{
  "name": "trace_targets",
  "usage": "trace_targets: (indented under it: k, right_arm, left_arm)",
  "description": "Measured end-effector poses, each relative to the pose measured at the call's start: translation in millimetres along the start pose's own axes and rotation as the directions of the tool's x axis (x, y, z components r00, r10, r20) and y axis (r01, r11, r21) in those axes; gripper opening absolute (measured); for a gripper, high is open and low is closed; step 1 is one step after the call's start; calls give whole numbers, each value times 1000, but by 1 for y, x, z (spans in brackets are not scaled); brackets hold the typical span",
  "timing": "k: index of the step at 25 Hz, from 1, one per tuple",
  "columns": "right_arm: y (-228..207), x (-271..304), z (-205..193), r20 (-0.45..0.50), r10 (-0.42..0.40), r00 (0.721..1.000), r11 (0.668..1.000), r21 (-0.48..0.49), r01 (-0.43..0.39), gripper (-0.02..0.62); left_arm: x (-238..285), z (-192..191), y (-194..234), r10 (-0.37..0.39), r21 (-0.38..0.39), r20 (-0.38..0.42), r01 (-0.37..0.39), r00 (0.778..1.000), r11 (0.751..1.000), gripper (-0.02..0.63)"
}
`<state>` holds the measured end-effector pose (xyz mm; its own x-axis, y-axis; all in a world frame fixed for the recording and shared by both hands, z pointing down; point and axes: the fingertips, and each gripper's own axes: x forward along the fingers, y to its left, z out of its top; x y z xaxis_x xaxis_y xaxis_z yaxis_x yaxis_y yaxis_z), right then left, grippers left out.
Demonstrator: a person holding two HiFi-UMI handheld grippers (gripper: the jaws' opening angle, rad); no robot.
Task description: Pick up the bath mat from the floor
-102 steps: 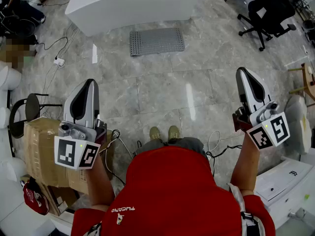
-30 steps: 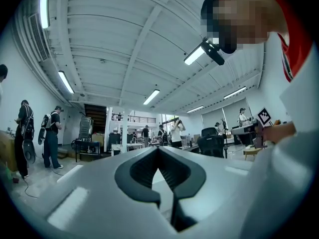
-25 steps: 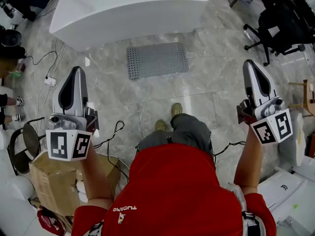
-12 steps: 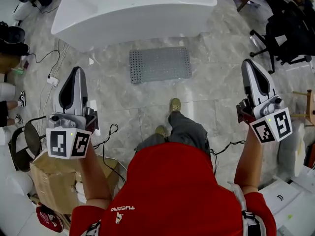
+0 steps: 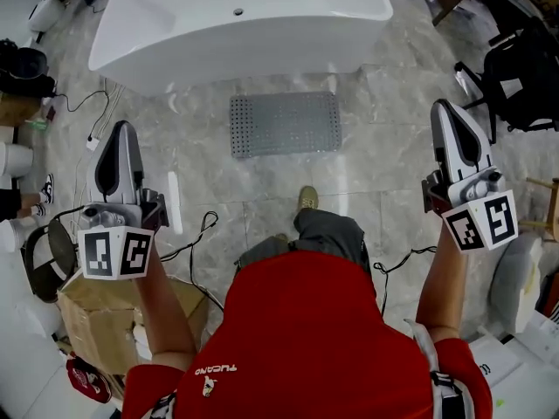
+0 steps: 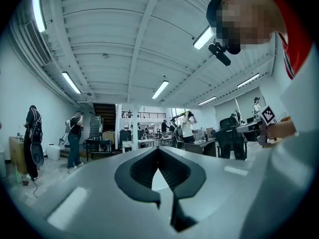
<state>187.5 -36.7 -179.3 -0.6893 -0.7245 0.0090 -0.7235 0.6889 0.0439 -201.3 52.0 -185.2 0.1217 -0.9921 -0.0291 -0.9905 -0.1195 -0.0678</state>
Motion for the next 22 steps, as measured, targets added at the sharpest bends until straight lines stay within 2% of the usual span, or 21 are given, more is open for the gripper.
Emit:
trace_targets:
  k: [10, 22]
  right_arm:
    - [-53, 49, -10, -3, 21, 1000, 1000, 6, -21, 2]
    - [-53, 94, -41, -32, 8, 999, 1000, 30, -7, 3]
  left_arm:
    - [57, -5, 10, 58, 29, -2, -58, 998, 998, 5]
    - [94, -43, 39, 40, 28, -24, -39, 999, 999, 5]
